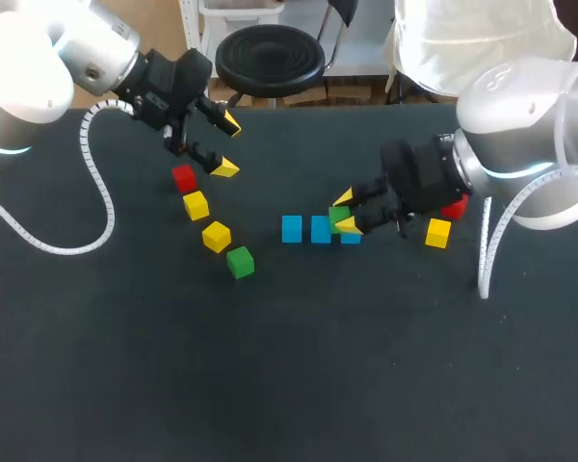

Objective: Place the blue cubes, place green cubes on the blue cubes, place the yellow cubes on the green cubes, then place the red cubes on the yellow cubes, and place purple cube on the red cubes.

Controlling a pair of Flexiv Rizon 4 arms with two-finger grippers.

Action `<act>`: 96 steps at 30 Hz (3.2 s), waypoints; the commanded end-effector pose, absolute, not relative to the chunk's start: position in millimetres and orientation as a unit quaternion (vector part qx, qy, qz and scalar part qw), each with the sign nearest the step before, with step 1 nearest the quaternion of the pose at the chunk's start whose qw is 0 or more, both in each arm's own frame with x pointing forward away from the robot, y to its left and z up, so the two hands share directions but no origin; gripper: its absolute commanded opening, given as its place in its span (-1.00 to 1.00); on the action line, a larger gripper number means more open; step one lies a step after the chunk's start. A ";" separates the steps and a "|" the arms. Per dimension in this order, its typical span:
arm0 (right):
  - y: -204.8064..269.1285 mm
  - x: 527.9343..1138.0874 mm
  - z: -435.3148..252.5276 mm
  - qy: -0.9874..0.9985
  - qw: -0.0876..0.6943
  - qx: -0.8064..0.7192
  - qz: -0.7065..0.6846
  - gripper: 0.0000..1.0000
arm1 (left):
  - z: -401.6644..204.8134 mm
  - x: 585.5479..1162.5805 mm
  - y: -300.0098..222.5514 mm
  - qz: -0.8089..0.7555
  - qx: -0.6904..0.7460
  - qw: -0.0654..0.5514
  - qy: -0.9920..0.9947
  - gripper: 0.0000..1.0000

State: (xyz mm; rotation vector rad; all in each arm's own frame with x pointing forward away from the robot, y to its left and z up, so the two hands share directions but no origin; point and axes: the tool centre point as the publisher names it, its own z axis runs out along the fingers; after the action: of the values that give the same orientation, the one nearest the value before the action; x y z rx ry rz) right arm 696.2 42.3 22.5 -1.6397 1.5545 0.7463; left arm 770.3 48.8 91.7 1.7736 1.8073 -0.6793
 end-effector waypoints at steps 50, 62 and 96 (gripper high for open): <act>44.3 703.7 18.2 0.605 0.363 -0.643 0.298 -1.00 | 90.9 771.2 49.0 -0.251 0.655 0.258 0.665 1.00; 44.5 705.1 16.9 0.604 0.361 -0.643 0.302 -0.36 | 90.9 771.2 49.0 -0.251 0.655 0.258 0.665 1.00; -16.2 670.1 69.6 0.595 0.367 -0.630 0.338 1.00 | 90.9 771.2 49.0 -0.251 0.655 0.258 0.665 1.00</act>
State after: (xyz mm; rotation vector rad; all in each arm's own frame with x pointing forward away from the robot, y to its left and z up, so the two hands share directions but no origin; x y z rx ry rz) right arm 676.3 -3.2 58.3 -1.6152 1.5171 0.8709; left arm 770.3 48.8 91.8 1.7736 1.8073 -0.6793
